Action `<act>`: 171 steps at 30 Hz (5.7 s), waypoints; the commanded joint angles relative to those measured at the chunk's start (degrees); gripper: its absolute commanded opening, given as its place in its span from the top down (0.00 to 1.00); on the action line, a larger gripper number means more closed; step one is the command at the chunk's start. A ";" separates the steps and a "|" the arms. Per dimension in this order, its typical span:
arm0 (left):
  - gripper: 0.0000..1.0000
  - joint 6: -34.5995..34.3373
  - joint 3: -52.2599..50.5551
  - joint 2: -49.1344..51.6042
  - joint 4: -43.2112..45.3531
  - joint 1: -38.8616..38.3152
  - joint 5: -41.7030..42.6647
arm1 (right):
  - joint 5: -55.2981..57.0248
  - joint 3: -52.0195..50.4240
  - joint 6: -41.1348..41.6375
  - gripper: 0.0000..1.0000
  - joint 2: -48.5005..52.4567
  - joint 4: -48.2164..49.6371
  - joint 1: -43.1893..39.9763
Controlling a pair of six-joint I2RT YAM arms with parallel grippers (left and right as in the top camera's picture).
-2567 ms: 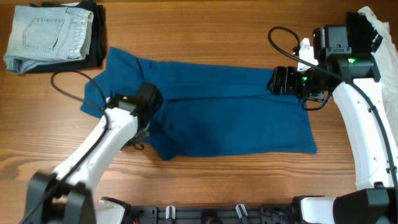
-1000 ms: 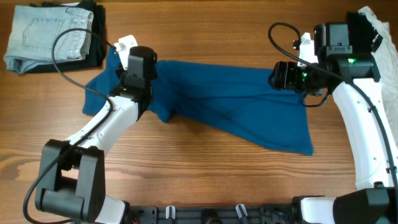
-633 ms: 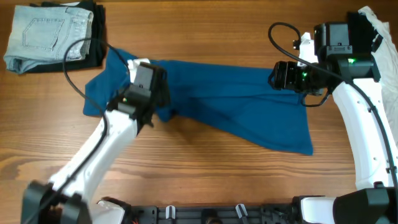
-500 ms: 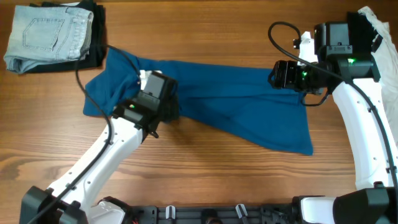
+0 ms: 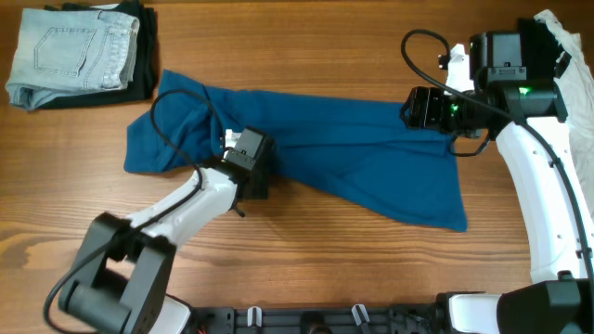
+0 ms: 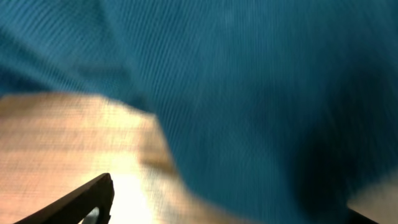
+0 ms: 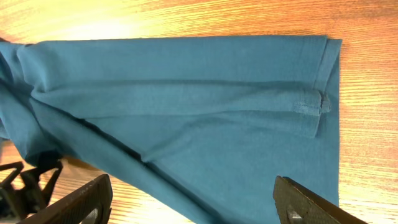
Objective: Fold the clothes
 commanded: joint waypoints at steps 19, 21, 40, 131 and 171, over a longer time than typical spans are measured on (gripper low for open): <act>0.96 -6.99 5.44 -2.99 -10.29 0.61 1.81 | -0.02 -0.04 1.46 0.18 -0.59 -7.17 0.13; 0.96 -6.99 8.76 -6.19 -14.67 0.92 2.60 | 0.66 -0.17 2.78 0.18 -0.59 -11.63 0.13; 0.96 -6.75 9.70 -10.58 -13.14 0.94 2.34 | 15.41 -33.66 24.76 0.18 -0.59 -0.20 -0.02; 0.95 -3.45 17.11 4.48 -11.26 16.48 8.35 | 11.43 -18.73 8.00 0.96 5.33 8.22 -0.92; 0.01 5.51 0.76 -12.83 -16.20 9.40 10.21 | 10.71 -18.75 7.37 0.18 6.08 12.74 -4.46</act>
